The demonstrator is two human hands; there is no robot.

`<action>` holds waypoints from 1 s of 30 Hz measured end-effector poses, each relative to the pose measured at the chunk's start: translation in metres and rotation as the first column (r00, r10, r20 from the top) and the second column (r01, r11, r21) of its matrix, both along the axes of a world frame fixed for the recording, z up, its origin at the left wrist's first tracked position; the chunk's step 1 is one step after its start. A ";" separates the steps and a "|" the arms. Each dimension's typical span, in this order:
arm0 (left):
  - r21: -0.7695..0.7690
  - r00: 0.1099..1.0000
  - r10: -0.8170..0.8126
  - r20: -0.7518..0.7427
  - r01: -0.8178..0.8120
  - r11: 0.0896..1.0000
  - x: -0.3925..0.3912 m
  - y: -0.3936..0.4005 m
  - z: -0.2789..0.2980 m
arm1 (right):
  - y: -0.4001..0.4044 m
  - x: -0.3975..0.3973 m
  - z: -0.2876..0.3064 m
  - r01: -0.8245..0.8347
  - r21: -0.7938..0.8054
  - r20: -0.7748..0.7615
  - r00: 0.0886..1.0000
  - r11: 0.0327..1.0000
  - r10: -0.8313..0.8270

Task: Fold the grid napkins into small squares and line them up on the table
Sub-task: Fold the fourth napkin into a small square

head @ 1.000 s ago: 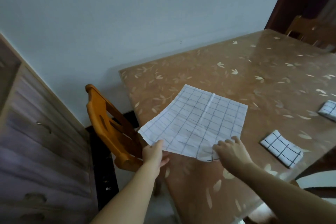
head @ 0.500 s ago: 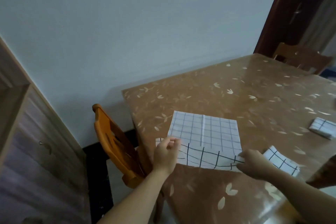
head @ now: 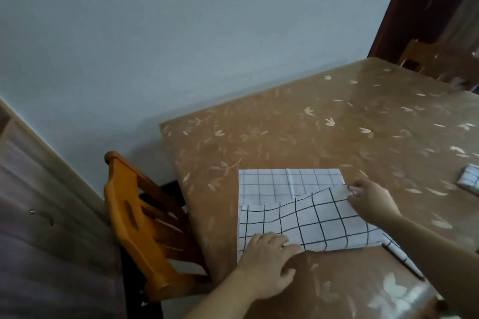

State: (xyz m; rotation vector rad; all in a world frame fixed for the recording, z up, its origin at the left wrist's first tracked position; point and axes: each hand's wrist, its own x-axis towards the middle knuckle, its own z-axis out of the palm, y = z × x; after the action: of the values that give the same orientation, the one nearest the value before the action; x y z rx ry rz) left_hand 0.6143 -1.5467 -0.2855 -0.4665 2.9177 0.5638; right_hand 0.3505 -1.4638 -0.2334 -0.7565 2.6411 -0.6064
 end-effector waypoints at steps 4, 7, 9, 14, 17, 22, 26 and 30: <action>0.058 0.966 0.098 0.238 -0.115 0.992 -0.019 -0.013 -0.025 | -0.008 -0.002 -0.033 0.010 0.066 -0.197 0.980 0.998 0.003; 0.033 0.935 0.150 0.320 -0.170 0.985 -0.032 -0.023 -0.045 | -0.004 0.015 -0.069 -0.265 0.130 -0.351 0.889 0.955 0.294; 0.001 0.924 0.186 0.333 -0.198 0.980 -0.040 -0.030 -0.055 | -0.003 0.029 -0.091 -0.383 0.156 -0.315 0.854 0.910 0.414; -0.017 0.931 0.229 0.283 -0.234 0.972 -0.057 -0.052 -0.067 | -0.007 0.031 -0.124 -0.455 0.262 -0.164 0.848 0.851 0.504; -0.042 0.936 0.233 0.263 -0.230 0.972 -0.067 -0.069 -0.072 | -0.013 0.019 -0.132 -0.474 0.266 -0.154 0.839 0.840 0.522; -0.083 0.938 0.241 0.248 -0.227 0.970 -0.083 -0.086 -0.079 | -0.024 0.005 -0.137 -0.481 0.274 -0.103 0.846 0.833 0.523; -0.123 0.929 0.272 0.249 -0.248 0.961 -0.087 -0.090 -0.085 | -0.033 -0.006 -0.138 -0.521 0.285 -0.085 0.822 0.804 0.563; -0.138 0.922 0.303 0.239 -0.277 0.951 -0.093 -0.096 -0.087 | -0.046 -0.016 -0.137 -0.523 0.272 -0.089 0.822 0.808 0.562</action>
State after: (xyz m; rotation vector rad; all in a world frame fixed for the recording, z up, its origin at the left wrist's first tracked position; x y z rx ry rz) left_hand 0.5212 -1.6425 -0.3723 -0.9235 2.6506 0.3546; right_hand 0.3347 -1.5093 -0.3702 -1.4620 2.3863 -0.0653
